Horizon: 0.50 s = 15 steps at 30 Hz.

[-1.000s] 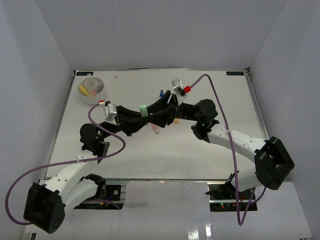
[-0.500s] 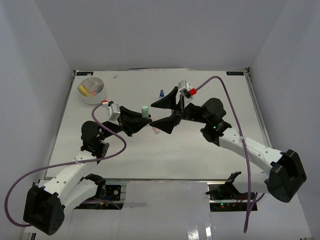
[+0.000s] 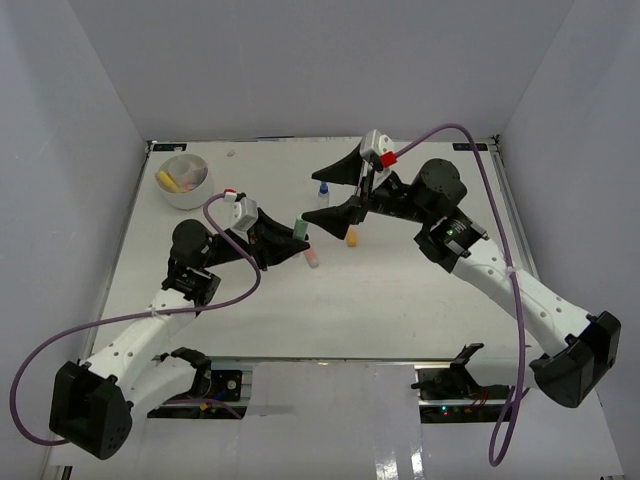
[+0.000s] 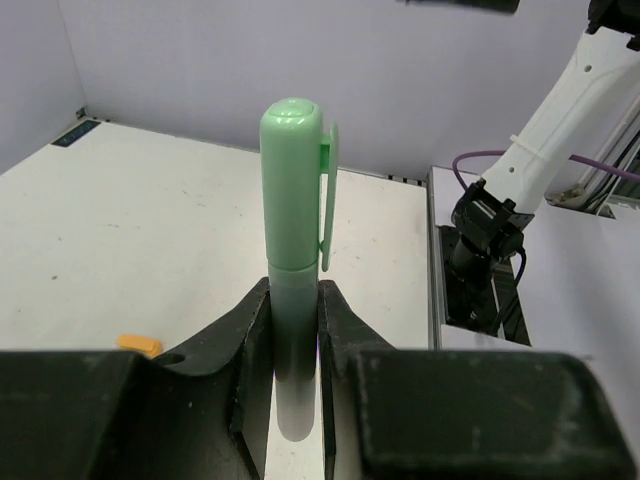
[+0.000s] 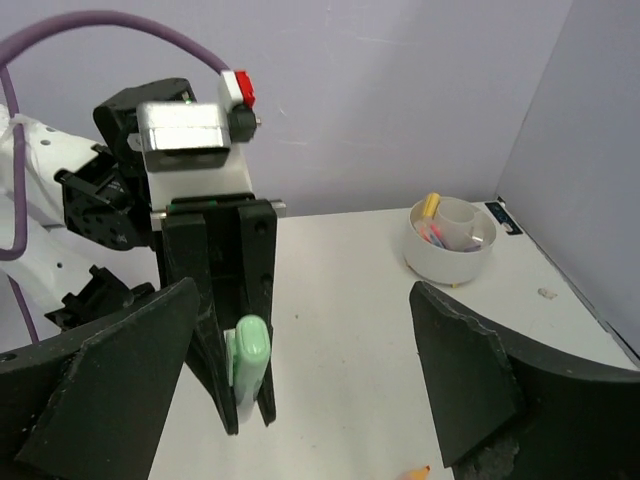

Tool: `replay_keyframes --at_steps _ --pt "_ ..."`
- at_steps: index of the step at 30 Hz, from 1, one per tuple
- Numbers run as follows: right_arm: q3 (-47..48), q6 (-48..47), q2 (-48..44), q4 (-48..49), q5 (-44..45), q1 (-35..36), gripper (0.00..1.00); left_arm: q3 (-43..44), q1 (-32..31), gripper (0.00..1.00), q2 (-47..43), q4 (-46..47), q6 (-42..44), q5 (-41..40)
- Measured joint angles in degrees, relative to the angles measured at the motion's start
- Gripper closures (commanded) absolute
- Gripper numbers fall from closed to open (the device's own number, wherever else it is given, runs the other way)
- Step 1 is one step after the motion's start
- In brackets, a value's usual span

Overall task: Sort the stationery into containers
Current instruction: Close the pen cap on the pen.

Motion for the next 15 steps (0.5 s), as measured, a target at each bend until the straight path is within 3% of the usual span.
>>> replay_keyframes --at_steps 15 --pt "5.84 0.07 8.59 -4.31 -7.30 0.11 0.44 0.63 0.04 0.98 1.09 -2.93 0.42 2.16"
